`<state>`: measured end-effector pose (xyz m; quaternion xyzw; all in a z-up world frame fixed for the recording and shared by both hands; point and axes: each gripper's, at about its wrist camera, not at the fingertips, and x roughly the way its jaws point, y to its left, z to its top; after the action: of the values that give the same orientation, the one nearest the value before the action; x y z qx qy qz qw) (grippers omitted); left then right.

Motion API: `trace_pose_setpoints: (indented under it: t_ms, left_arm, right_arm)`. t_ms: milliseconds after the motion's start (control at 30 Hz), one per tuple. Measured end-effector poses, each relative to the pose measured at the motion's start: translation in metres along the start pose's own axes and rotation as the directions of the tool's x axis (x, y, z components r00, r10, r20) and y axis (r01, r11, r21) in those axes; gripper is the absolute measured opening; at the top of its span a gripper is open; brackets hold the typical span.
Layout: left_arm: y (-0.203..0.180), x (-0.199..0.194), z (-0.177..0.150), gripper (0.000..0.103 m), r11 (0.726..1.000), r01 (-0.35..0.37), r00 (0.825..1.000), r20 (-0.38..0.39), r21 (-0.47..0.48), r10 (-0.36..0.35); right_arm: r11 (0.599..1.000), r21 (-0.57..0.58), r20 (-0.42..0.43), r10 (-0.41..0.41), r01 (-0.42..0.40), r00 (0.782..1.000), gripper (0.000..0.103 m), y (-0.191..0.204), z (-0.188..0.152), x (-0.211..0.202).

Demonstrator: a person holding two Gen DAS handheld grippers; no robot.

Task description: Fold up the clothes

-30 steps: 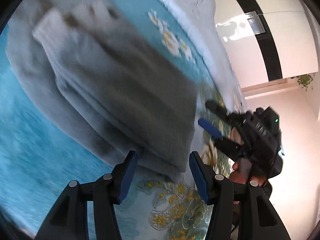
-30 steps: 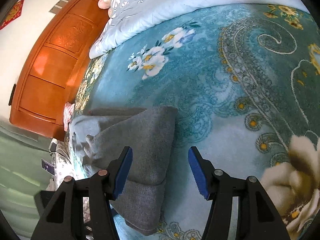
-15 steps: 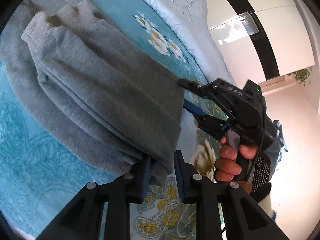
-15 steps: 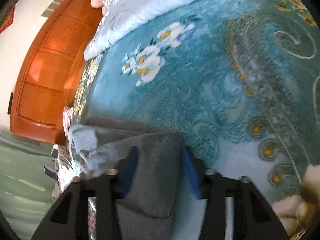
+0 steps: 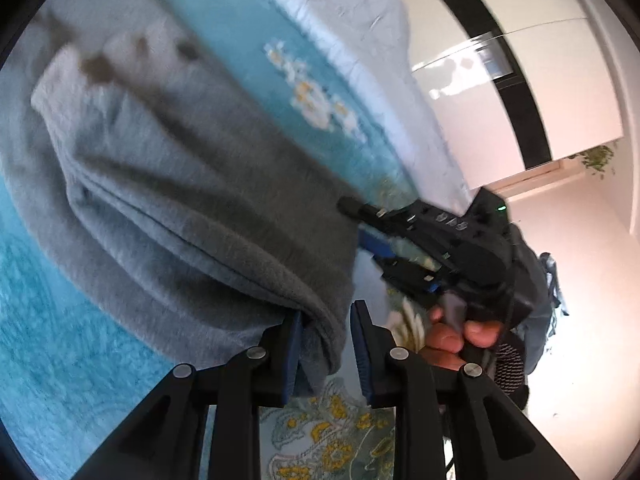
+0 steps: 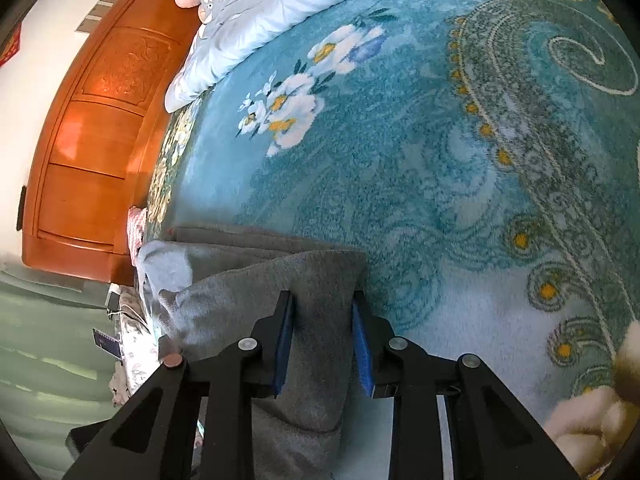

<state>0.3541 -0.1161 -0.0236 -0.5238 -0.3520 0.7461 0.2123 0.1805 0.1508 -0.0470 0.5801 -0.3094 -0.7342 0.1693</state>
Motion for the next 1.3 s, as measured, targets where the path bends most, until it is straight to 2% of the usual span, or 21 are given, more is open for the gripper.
trace_pose_setpoints:
  t_ms: [167,300,367,467,600,667,700,733,833,967,1067,1167,1233,1300]
  left_arm:
    - [-0.013,0.005,-0.016,0.026,0.997,-0.021,0.999,-0.042,0.072,0.024]
    - [-0.027,0.008,-0.018,0.027,0.987,-0.059,0.997,-0.036,0.152,0.065]
    - [-0.024,0.016,-0.015,0.029,0.988,-0.067,0.996,-0.054,0.141,0.076]
    - [-0.010,0.025,-0.015,0.029,0.995,-0.061,0.995,-0.074,0.075,0.067]
    - [-0.010,0.021,-0.018,0.026,0.995,-0.061,0.997,-0.047,0.082,0.065]
    - [-0.015,0.017,-0.019,0.019,0.991,-0.085,0.996,-0.020,0.101,0.088]
    - [-0.017,0.016,-0.020,0.010,0.990,-0.093,0.996,-0.009,0.108,0.094]
    - [-0.019,0.015,-0.020,0.008,0.989,-0.098,0.995,0.000,0.114,0.098]
    - [-0.024,0.006,-0.022,0.006,0.987,-0.096,0.995,0.021,0.129,0.094]
    - [-0.031,-0.011,-0.024,0.006,0.981,-0.086,0.996,0.037,0.175,0.081]
    - [-0.023,-0.010,-0.027,0.006,0.981,-0.090,0.996,0.008,0.170,0.090]
    - [-0.011,0.002,-0.037,0.000,0.984,-0.109,0.992,-0.051,0.139,0.117]
    - [-0.003,0.009,-0.045,0.000,0.985,-0.116,0.988,-0.085,0.127,0.127]
    - [0.001,0.011,-0.048,0.000,0.989,-0.091,0.991,-0.092,0.112,0.102]
  right_arm:
    - [1.000,-0.008,-0.002,-0.006,0.006,1.000,0.029,0.001,0.000,0.001]
    - [1.000,-0.018,-0.001,-0.008,0.008,1.000,0.029,0.004,0.000,0.001]
    - [1.000,-0.022,-0.002,-0.010,0.010,1.000,0.029,0.004,0.000,0.001]
    - [1.000,-0.020,-0.003,-0.010,0.010,1.000,0.029,0.004,-0.001,0.001]
    - [1.000,-0.017,-0.002,-0.011,0.011,1.000,0.029,0.003,-0.001,0.002]
    - [1.000,-0.012,0.001,-0.008,0.008,1.000,0.025,0.002,-0.001,0.002]
    - [1.000,-0.011,0.004,-0.008,0.008,1.000,0.023,0.002,-0.001,0.001]
    - [1.000,-0.010,0.007,-0.007,0.008,1.000,0.021,0.002,-0.001,0.001]
    - [1.000,-0.022,0.015,-0.014,0.015,1.000,0.013,0.006,0.000,-0.001]
    - [0.998,-0.055,0.041,0.012,-0.010,0.999,0.010,0.018,0.006,-0.011]
    - [0.998,-0.066,0.045,-0.015,0.018,0.999,0.010,0.019,0.009,-0.008]
    - [0.997,-0.054,0.045,-0.058,0.060,0.997,0.009,0.013,0.013,0.000]
    - [0.999,-0.025,0.032,-0.039,0.040,0.999,0.009,0.007,0.015,0.002]
    - [0.998,-0.040,0.019,-0.041,0.042,0.999,0.009,0.007,0.015,0.003]
